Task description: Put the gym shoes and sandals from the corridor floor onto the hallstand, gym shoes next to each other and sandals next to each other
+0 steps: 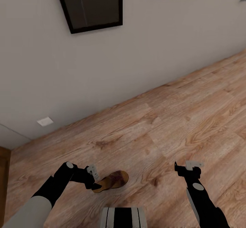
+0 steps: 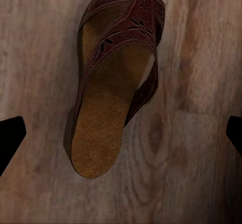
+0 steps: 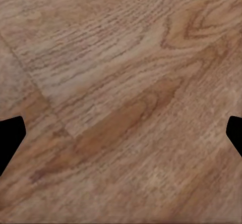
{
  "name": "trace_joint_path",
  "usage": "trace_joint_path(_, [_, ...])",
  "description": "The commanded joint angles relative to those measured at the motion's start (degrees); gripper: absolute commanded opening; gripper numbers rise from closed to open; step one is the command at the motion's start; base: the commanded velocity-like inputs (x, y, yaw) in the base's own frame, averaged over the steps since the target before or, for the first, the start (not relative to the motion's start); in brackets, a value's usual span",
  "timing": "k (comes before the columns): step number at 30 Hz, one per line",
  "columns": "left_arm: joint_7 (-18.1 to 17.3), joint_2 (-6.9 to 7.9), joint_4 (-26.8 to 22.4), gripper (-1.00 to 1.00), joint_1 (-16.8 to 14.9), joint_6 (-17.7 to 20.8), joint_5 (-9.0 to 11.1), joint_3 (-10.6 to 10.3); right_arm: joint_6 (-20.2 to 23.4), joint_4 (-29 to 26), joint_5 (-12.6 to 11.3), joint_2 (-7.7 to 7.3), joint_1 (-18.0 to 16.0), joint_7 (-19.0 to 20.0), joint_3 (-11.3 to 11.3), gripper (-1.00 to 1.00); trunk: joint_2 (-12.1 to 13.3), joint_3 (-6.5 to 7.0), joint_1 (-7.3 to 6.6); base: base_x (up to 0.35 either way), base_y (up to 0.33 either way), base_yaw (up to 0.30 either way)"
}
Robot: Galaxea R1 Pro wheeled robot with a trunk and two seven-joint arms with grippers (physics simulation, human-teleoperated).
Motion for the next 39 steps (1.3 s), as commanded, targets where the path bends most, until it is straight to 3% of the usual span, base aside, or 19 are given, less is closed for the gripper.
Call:
trace_joint_path(1, [-0.18,0.11,-0.74,1.0,-0.01,1.35,-0.01,-0.17,0.36,-0.08,0.62,0.0,-0.01,-0.16,0.02,1.0,-0.03,-0.36,0.01,0.0,0.0,0.0])
trace_joint_path(5, [-0.17,0.19,-2.59,1.0,0.0,2.39,-0.5,-0.24,0.36,-0.08,0.61,0.0,-0.01,-0.17,0.02,1.0,-0.03,-0.69,0.01,0.0,0.0,0.0])
trace_joint_path(8, [-0.2,0.06,-4.43,1.0,0.11,3.27,-3.87,-0.18,0.36,-0.08,0.65,0.0,-0.01,-0.17,0.02,1.0,-0.03,-0.83,0.01,0.0,0.0,0.0])
trace_joint_path(9, [-0.23,-0.05,-6.03,1.0,0.44,4.81,-7.35,-0.05,0.36,-0.08,0.66,0.0,-0.01,-0.17,0.02,1.0,-0.03,-0.85,0.01,0.0,0.0,0.0])
trace_joint_path(16, [-0.3,-0.13,-8.66,1.0,0.88,6.31,-10.29,0.16,0.36,-0.08,0.66,0.0,-0.01,-0.17,0.02,1.0,-0.03,-0.91,0.01,0.0,0.0,0.0])
trace_joint_path(31, [-0.26,-0.58,-9.31,1.0,1.14,6.49,-10.67,0.08,0.36,-0.08,0.67,0.0,-0.01,-0.17,0.02,1.0,-0.03,-0.91,0.01,0.0,0.0,0.0])
trace_joint_path(39, [-0.24,-1.05,-9.04,1.0,1.07,6.42,-10.77,0.07,0.36,-0.08,0.67,0.0,-0.01,-0.17,-0.06,1.0,-0.14,-2.78,0.22,0.0,0.0,0.0])
